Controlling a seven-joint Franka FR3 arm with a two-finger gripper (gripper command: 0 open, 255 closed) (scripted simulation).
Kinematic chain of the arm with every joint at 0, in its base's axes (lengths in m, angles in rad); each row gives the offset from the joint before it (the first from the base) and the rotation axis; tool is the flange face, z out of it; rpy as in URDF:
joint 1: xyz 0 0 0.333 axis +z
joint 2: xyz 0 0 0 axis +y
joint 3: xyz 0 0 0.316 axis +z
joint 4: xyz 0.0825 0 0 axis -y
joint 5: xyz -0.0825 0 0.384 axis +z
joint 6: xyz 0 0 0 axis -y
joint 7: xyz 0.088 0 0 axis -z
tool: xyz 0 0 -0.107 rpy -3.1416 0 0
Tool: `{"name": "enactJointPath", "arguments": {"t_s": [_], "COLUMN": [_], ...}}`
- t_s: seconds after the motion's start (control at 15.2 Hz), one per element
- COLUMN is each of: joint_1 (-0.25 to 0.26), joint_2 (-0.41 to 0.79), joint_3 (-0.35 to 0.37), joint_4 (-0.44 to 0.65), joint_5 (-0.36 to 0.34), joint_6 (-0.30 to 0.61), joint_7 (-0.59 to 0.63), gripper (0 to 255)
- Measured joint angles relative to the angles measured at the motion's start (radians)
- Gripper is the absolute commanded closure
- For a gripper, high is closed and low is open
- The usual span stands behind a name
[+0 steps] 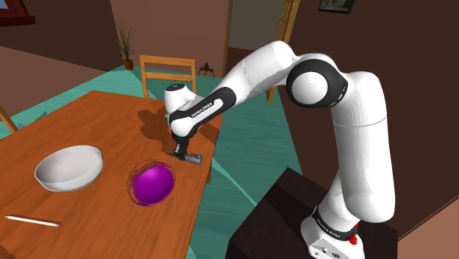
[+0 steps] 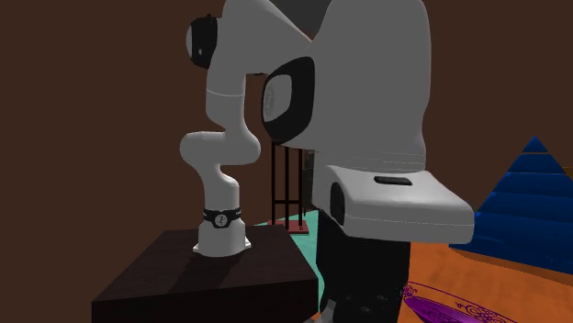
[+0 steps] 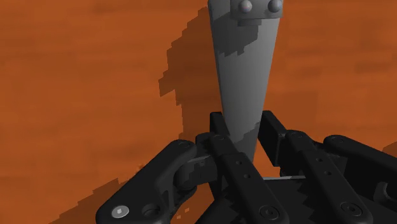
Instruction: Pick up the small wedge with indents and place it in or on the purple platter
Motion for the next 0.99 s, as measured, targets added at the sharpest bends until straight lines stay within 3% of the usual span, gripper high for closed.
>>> {"name": "enactJointPath", "arguments": {"t_s": [0.99], "joint_1": [-0.005], "joint_2": [-0.109], "joint_3": [0.009], "joint_4": [0.045], "joint_5": [0.017], "joint_6": [-0.153], "joint_7": [-0.016], "gripper": [255]}}
